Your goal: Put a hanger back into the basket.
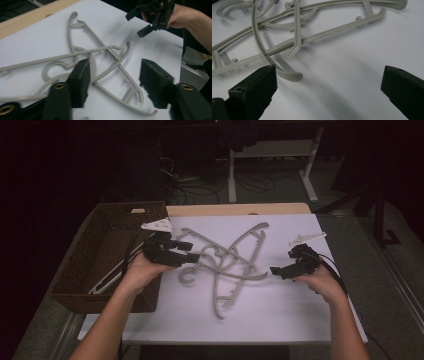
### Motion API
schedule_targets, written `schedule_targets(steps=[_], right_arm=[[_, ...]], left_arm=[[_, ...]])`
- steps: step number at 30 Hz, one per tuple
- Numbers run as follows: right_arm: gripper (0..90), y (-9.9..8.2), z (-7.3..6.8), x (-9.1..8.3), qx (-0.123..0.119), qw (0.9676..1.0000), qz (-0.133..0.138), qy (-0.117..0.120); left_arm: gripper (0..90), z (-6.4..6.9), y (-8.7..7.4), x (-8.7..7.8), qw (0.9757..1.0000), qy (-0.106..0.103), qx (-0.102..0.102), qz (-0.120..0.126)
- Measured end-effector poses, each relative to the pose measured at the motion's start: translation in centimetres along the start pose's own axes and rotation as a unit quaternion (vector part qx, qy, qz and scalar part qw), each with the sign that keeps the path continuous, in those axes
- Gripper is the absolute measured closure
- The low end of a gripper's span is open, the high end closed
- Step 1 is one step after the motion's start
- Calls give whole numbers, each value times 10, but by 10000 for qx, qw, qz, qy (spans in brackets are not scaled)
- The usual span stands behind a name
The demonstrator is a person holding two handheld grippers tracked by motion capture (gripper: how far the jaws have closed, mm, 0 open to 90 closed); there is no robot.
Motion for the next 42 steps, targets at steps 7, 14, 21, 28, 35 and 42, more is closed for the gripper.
schedule_targets(steps=[7,14,21,28,35,42], right_arm=[[4,0,0,0,-13,10000,-16,13],[4,-1,0,0,-18,10000,-16,25],[5,-2,2,-1,-1,10000,-13,28],[5,-2,2,-1,-6,10000,-19,31],[5,-2,2,-1,6,10000,2,19],[27,-1,2,-3,6,10000,60,1]], left_arm=[[744,-2,-3,44,9990,164,-71,-403],[900,-17,-14,82,9962,527,-114,-677],[900,-39,-29,108,9910,880,-169,-997],[900,-49,-38,124,9872,934,-236,-1268],[900,-37,-36,134,9908,602,-299,-1175],[900,-7,-30,154,9933,62,-233,-1133]])
Point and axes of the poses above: each handheld gripper's, and its own axes: x roughly forward along the jaws, y roughly out of its top, z roughly to its right, the point moved 1 cm from there along x, roughly forward along the jaws, and after that the axes turned 3 degrees about -x, right-handed, at the moved point
